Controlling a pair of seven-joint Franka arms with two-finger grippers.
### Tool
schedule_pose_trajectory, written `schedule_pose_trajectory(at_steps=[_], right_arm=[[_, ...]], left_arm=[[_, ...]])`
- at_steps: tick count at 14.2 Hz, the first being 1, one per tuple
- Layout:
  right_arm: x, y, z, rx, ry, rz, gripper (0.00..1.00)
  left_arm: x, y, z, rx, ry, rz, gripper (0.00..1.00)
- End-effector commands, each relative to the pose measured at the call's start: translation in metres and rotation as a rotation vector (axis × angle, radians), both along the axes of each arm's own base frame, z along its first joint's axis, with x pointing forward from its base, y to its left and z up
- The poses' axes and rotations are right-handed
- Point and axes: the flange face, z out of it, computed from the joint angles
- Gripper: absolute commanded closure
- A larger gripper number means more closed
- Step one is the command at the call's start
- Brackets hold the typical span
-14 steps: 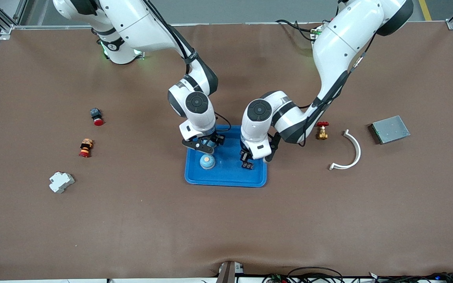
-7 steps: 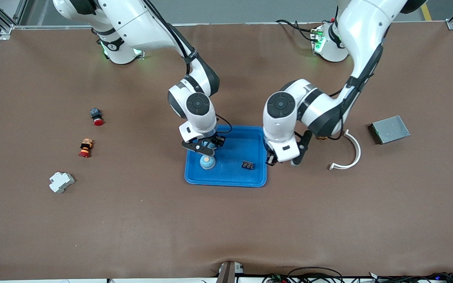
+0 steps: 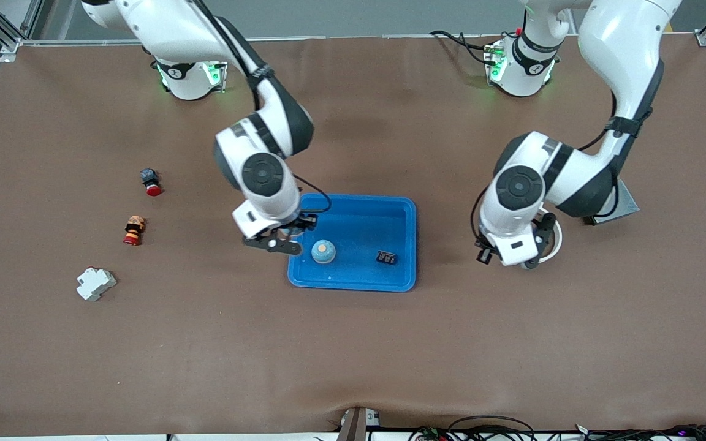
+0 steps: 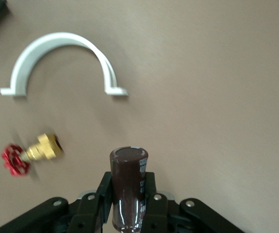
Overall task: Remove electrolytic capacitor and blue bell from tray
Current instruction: 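Carry the bell with the right gripper while the left gripper carries capacitor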
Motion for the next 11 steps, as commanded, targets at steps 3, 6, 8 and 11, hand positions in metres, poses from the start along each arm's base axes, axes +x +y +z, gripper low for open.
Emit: schedule_pose_trajectory(at_steps=[3,6,8,11], right_arm=[[-0.006,-0.112,0.031,0.043,0.023,0.148,1.00],[-0.011,-0.176,0.031,0.061,0.032,0.211,1.00],[-0.020,-0.204,0.025,0.070,0.021,0.239,1.00],[-0.039,-0.237,0.004,0.079,-0.012,0.275,1.00]], left_arm=[[-0.017,0.040,-0.020,0.009,0.085,-0.063,1.00],[-0.021,0.083,-0.040,0.005,0.151,-0.101,1.00],[-0.020,0.124,-0.050,-0.011,0.193,-0.140,1.00],[-0.020,0.146,-0.059,-0.026,0.220,-0.159,1.00]])
